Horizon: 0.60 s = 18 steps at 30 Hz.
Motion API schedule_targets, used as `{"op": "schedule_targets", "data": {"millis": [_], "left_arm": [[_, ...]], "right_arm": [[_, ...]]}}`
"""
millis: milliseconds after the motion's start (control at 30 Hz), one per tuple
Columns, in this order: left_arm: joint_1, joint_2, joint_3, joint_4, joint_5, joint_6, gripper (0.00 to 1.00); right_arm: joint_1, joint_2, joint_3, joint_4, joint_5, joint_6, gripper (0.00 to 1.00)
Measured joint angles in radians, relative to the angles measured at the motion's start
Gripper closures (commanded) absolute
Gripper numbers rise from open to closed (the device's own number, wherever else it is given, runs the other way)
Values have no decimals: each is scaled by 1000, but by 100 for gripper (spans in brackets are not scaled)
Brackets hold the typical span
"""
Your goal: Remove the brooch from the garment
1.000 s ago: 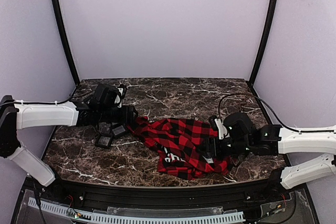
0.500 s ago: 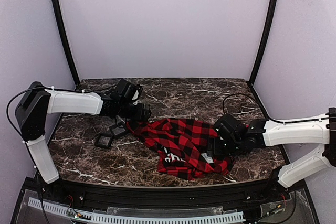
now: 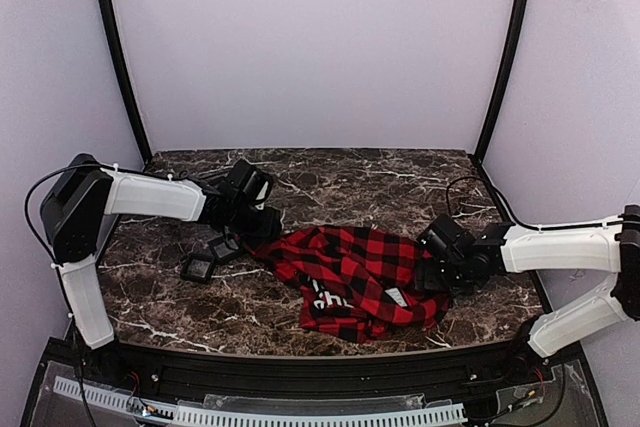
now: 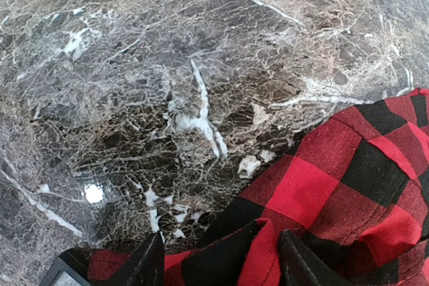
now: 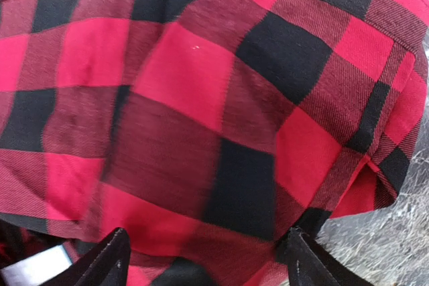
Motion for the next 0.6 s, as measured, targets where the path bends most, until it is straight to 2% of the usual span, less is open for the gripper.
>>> {"op": "schedule_targets", "data": {"millis": [167, 200, 233, 333, 400, 500, 600], "left_arm": [[0, 17, 0, 0, 1, -12, 59], [0, 17, 0, 0, 0, -15, 65], [0, 17, 0, 0, 0, -18, 69], [0, 17, 0, 0, -2, -30, 91], [0, 17, 0, 2, -7, -35, 98], [0, 15, -3, 11, -15, -40, 99], [0, -33, -70, 79, -48, -32, 99]], "right_arm": [[-14, 6, -30, 22, 1, 2, 40], [-16, 13, -31, 28, 2, 2, 45], [-17, 21, -32, 34, 4, 2, 52], [-21, 41, -35, 51, 6, 2, 84], [-23, 45, -39, 61, 6, 1, 100], [-26, 35, -38, 65, 8, 0, 100], [-27, -24, -19, 37, 24, -2, 100]]}}
